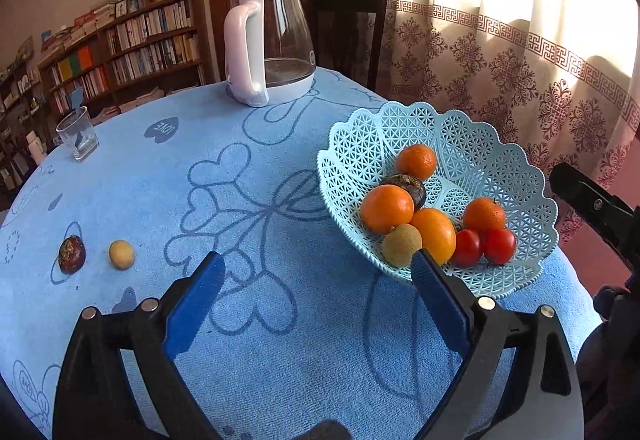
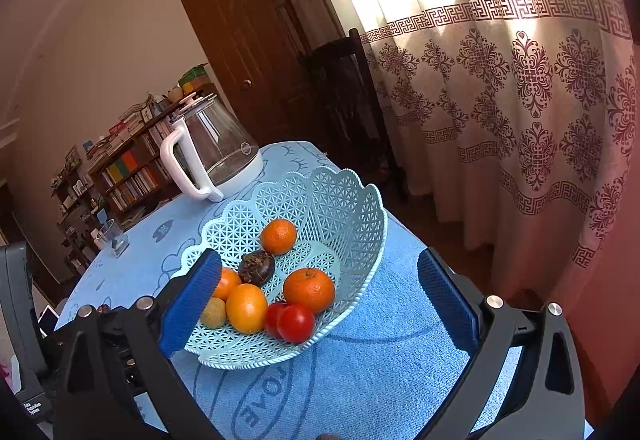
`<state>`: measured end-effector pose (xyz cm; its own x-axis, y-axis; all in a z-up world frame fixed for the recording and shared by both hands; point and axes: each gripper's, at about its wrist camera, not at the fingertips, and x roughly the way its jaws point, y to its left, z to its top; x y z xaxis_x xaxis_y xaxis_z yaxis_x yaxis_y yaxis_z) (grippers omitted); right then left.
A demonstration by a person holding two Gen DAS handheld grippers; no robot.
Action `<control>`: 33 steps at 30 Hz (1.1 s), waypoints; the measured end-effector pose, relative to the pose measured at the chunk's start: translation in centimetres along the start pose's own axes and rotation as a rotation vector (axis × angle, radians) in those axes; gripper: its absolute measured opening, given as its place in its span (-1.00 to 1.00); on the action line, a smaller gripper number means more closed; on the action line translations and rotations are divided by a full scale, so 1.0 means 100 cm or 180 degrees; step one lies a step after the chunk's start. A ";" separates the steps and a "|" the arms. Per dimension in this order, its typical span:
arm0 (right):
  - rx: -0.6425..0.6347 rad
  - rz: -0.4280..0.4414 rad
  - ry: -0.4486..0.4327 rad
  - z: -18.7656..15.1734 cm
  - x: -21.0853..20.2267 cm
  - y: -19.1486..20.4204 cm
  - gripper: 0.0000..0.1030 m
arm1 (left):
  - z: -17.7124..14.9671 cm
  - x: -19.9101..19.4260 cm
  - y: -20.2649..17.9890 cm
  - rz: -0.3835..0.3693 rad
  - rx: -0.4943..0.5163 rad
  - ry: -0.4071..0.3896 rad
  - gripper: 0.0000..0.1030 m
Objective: Organize fruits
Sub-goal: 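Withdraw both tools from the basket toward the remaining fruits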
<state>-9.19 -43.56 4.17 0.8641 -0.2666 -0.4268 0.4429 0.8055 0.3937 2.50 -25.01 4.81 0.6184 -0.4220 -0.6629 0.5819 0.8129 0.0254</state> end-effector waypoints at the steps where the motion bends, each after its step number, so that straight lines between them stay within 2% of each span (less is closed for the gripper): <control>1: 0.0012 -0.0008 -0.0004 0.000 0.000 -0.001 0.94 | -0.001 -0.001 0.001 0.0077 0.0010 -0.0018 0.87; 4: 0.0032 -0.0019 -0.0007 0.000 0.000 -0.002 0.94 | -0.002 -0.003 0.003 0.0198 0.0020 -0.0061 0.88; 25: 0.0037 -0.0182 -0.0161 -0.001 -0.008 -0.001 0.94 | -0.008 -0.015 0.034 0.0392 -0.0221 -0.0136 0.89; 33: 0.0013 -0.0357 -0.0347 0.003 -0.019 -0.001 0.94 | -0.013 -0.023 0.045 0.0647 -0.0177 -0.0241 0.89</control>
<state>-10.75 -43.26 5.16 0.8298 -0.4109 -0.3776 0.5390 0.7653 0.3518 3.00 -19.87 5.45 0.7591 -0.2744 -0.5904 0.4126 0.9042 0.1102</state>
